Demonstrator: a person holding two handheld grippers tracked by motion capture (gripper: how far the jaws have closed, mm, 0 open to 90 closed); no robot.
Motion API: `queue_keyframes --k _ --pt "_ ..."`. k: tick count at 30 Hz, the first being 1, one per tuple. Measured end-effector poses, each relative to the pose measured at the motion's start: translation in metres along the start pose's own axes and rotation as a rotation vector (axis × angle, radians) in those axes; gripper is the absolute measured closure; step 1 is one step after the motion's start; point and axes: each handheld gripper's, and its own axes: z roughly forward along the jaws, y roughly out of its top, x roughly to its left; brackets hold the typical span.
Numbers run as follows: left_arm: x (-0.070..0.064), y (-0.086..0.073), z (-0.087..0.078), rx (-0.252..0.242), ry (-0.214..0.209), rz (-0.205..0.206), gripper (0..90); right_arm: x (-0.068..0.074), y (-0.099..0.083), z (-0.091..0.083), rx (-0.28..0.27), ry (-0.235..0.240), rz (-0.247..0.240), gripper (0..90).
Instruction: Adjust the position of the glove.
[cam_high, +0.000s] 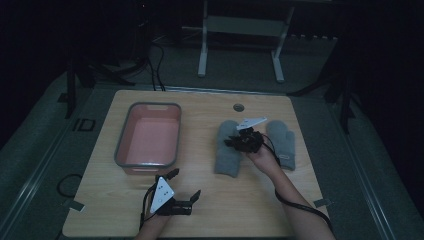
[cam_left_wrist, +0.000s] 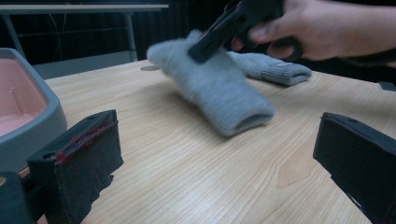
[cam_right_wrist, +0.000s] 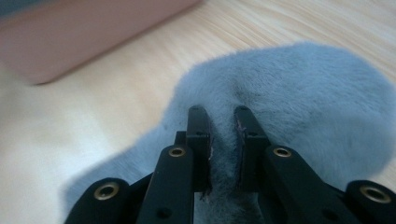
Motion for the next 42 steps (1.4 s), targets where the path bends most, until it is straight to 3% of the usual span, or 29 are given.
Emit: queue_keyframes --k 4,5,7,8,14,18,22,23,24,26,31,36,37,38,42 --pt "0.000 0.000 0.000 0.002 0.002 0.002 1.3 0.007 -0.001 -0.016 -0.012 0.028 -0.010 79.1" --pt "0.000 0.000 0.000 0.002 0.002 0.002 1.3 0.014 -0.004 -0.025 -0.017 0.066 -0.031 79.1" --pt "0.000 0.000 0.000 0.001 0.003 0.000 1.3 0.017 -0.006 -0.029 -0.017 0.081 -0.045 79.1" --pt "0.000 0.000 0.000 0.000 0.003 0.000 1.3 0.024 -0.011 -0.033 -0.009 0.129 -0.066 78.9" --pt "0.000 0.000 0.000 0.001 0.004 0.001 1.3 0.034 -0.029 -0.032 0.029 0.161 -0.094 77.7" --pt "0.000 0.000 0.000 -0.001 0.004 0.000 1.3 0.032 -0.042 -0.023 0.063 0.196 -0.094 76.9" --pt "0.000 0.000 0.000 -0.005 -0.002 -0.003 1.3 0.026 -0.052 -0.010 0.120 0.197 -0.098 73.6" --pt "-0.001 0.000 0.000 -0.010 -0.017 -0.009 1.2 0.024 -0.058 -0.001 0.165 0.199 -0.104 64.7" --pt "-0.001 0.000 0.000 -0.010 -0.017 -0.009 1.2 0.024 -0.058 -0.001 0.165 0.199 -0.104 64.7" --pt "-0.001 0.000 0.000 -0.008 -0.015 -0.001 1.2 0.023 -0.061 0.004 0.187 0.211 -0.100 55.4" --pt "-0.001 0.000 0.000 -0.011 -0.012 -0.004 1.2 0.027 -0.061 0.004 0.171 0.181 -0.117 38.8" --pt "-0.002 0.000 0.000 -0.008 -0.013 -0.004 1.2 0.029 -0.062 0.005 0.180 0.154 -0.121 36.2" --pt "-0.002 0.000 0.000 -0.008 -0.012 -0.005 1.2 0.029 -0.062 0.007 0.187 0.118 -0.133 34.4" --pt "-0.002 0.000 0.000 -0.009 -0.012 -0.005 1.2 0.029 -0.063 0.007 0.187 0.118 -0.139 34.0" --pt "-0.002 0.000 0.000 -0.007 -0.014 -0.003 1.2 0.026 -0.063 0.008 0.175 0.105 -0.091 28.1"
